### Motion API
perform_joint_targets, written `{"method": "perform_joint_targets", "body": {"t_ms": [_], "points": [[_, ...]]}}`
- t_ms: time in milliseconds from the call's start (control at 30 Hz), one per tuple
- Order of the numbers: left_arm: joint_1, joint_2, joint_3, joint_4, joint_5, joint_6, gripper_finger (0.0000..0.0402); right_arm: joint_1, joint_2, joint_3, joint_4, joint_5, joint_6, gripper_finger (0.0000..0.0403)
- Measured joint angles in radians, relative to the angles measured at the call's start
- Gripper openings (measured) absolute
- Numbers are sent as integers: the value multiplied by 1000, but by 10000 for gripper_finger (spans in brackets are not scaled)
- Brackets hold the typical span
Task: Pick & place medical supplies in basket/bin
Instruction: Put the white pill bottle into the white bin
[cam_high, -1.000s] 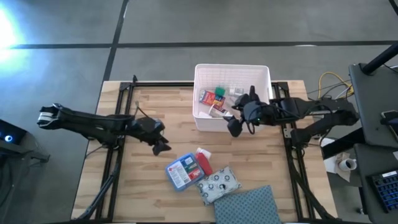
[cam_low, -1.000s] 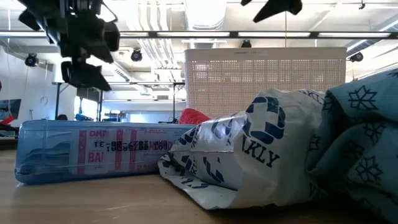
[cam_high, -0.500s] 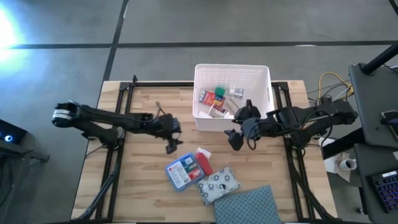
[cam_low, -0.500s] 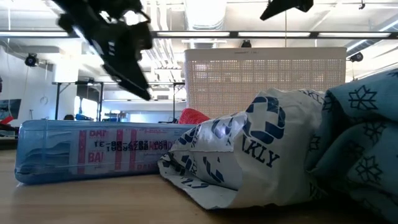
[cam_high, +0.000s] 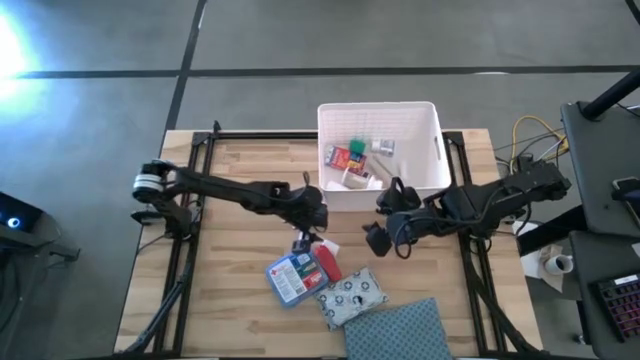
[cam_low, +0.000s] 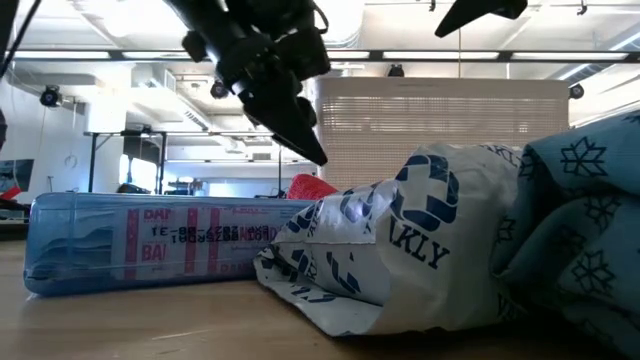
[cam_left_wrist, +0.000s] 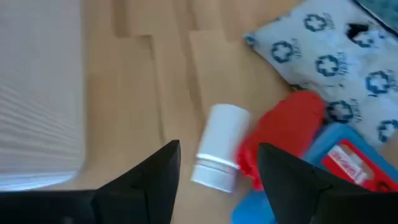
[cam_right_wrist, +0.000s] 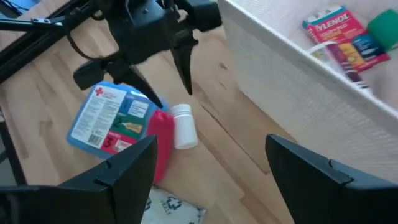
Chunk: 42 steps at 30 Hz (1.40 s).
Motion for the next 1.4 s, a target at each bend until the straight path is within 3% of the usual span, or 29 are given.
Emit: {"method": "perform_joint_targets", "body": {"t_ms": [367,667,767,900,1033,1200,1400], "points": [[-46,94,38,21,12,-126,192,45,0,2,-4,1,45,285],[-73,104,0,18,-16,-270,192,49,0,1,-53,59,-44,285],[-93,104,-25,20,17,-308,192,49,0,1,-59,57,-80,285],[-116,107,-55,93,33,-386,192,49,-1,1,-82,47,-107,285],[-119,107,-66,157,-20,-421,192,49,-1,1,-131,47,-113,278],[-119,78,-48,152,-139,-364,192,49,-14,0,-169,47,-107,267],[-118,64,-13,177,-281,-38,192,49,-28,0,-196,90,-106,255]]}}
